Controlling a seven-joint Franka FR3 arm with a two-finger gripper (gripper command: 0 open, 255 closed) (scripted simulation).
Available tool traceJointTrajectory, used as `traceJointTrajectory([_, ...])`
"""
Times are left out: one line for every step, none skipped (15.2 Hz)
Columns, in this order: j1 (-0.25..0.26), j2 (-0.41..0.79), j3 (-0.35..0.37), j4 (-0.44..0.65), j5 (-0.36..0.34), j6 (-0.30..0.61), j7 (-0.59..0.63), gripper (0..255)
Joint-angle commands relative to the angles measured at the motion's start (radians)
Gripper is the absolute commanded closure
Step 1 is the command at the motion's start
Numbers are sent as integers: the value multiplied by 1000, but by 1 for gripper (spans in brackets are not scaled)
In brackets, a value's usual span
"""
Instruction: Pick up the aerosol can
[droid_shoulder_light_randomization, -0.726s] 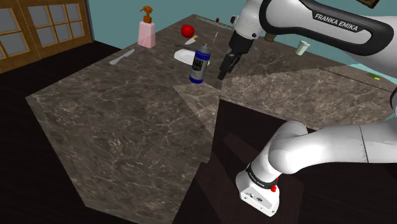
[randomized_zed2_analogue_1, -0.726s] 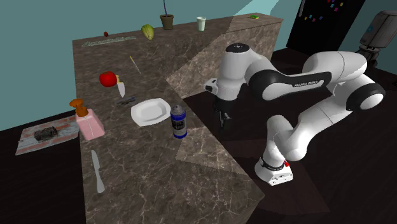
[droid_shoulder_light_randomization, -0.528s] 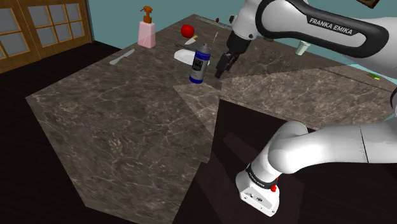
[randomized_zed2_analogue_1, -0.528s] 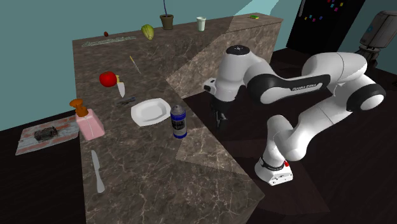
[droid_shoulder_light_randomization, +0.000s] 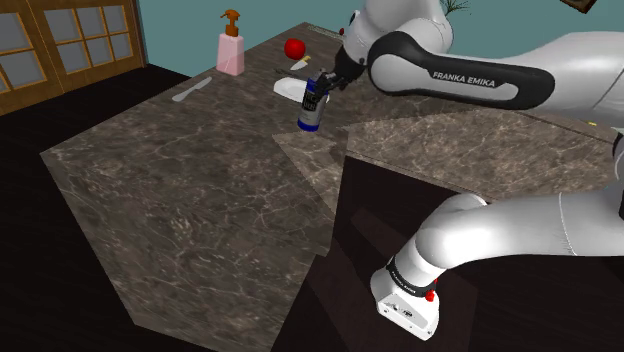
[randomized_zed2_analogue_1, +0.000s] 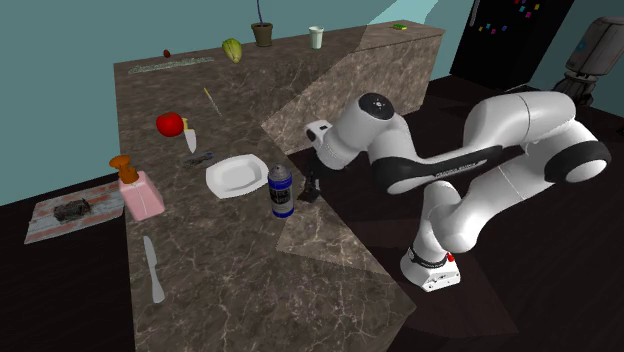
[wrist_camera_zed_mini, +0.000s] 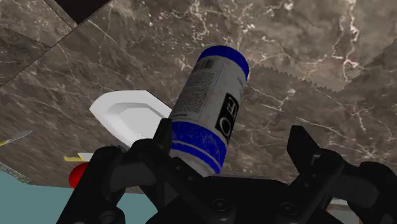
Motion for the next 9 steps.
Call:
traceJointTrajectory([-61, 22, 50, -3, -71, 106, 100, 0])
traceJointTrajectory([-98, 35, 77, 1, -109, 152, 151, 0])
traceJointTrajectory([-138, 47, 105, 6, -151, 196, 205, 0])
traceJointTrajectory([-181, 59, 136, 13, -194, 236, 262, 0])
traceJointTrajectory([-228, 70, 169, 23, -240, 273, 322, 0])
traceJointTrajectory([-278, 79, 204, 34, -287, 307, 384, 0])
traceJointTrajectory([-322, 86, 234, 45, -328, 333, 439, 0])
traceJointTrajectory([-328, 86, 239, 33, -333, 344, 448, 0])
traceJointTrajectory([-332, 86, 244, 22, -339, 355, 457, 0])
